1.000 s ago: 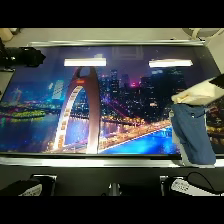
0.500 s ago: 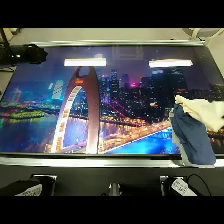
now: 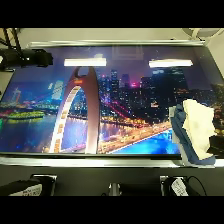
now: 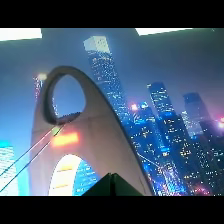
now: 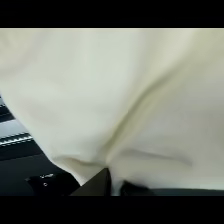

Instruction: Fold the shirts.

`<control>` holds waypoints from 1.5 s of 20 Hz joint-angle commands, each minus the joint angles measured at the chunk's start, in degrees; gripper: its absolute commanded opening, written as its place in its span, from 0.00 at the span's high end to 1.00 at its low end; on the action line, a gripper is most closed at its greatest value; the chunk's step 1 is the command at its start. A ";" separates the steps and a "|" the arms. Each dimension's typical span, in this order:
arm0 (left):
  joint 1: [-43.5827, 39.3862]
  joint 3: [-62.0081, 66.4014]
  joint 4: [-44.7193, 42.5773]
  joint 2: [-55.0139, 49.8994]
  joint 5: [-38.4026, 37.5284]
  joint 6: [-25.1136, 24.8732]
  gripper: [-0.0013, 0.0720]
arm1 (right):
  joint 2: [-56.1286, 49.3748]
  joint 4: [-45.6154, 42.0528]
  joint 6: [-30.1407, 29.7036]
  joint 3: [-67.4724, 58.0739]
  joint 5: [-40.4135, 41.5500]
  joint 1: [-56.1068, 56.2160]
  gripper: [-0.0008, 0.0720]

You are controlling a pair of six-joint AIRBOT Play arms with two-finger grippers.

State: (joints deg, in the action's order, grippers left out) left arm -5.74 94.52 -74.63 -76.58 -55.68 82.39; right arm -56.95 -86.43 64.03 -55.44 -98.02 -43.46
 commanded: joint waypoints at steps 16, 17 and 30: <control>-1.73 5.33 -16.02 -3.74 -21.20 15.32 0.08 | -6.67 -4.50 1.20 -33.70 26.36 41.22 0.06; -1.73 2.80 -16.00 -4.33 -24.98 14.62 0.06 | -9.68 -3.10 1.31 -33.70 20.87 43.95 0.05; -6.08 -19.32 -14.36 1.95 -17.75 14.99 0.06 | -22.10 7.56 2.40 -32.04 11.43 49.64 0.06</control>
State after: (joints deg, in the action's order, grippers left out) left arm -11.75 75.99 -88.92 -74.76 -73.69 97.10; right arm -78.54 -79.35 66.13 -87.50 -86.21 5.85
